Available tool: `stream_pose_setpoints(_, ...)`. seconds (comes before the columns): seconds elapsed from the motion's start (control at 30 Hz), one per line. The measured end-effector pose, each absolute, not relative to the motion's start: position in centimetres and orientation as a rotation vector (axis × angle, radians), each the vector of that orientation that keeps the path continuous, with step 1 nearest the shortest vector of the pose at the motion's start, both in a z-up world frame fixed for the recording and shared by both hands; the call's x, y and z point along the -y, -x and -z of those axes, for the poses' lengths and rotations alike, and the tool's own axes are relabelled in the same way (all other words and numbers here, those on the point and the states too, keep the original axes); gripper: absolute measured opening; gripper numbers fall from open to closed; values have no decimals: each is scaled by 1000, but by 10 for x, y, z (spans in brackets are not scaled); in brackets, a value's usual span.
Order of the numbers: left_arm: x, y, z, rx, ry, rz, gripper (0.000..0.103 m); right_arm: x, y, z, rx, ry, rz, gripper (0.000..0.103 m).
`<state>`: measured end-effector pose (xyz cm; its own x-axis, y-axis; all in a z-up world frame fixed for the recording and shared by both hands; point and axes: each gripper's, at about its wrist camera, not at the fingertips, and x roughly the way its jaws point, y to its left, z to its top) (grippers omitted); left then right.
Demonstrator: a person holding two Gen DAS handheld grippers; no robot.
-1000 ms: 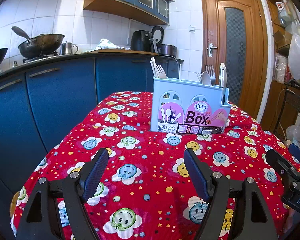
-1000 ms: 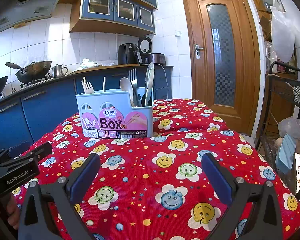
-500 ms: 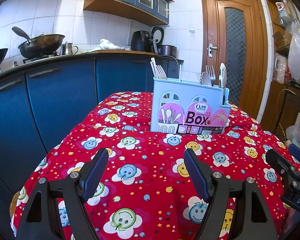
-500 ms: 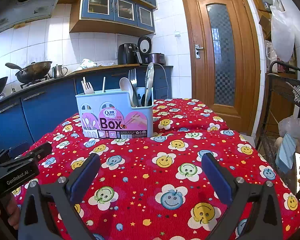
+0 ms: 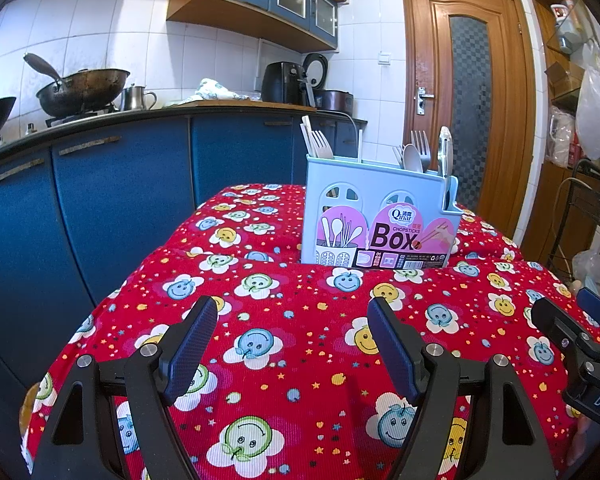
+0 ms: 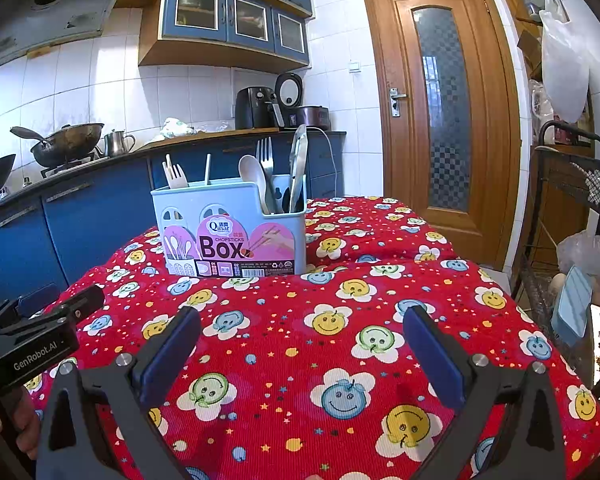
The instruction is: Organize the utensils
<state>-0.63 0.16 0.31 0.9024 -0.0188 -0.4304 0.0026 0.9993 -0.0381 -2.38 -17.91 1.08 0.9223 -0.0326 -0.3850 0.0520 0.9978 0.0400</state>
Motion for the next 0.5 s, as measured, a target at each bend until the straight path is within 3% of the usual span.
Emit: stream_pose_setpoints(0.5,-2,7,-4,-447,37,11,79,179,24,-11,-395,-50,44,103)
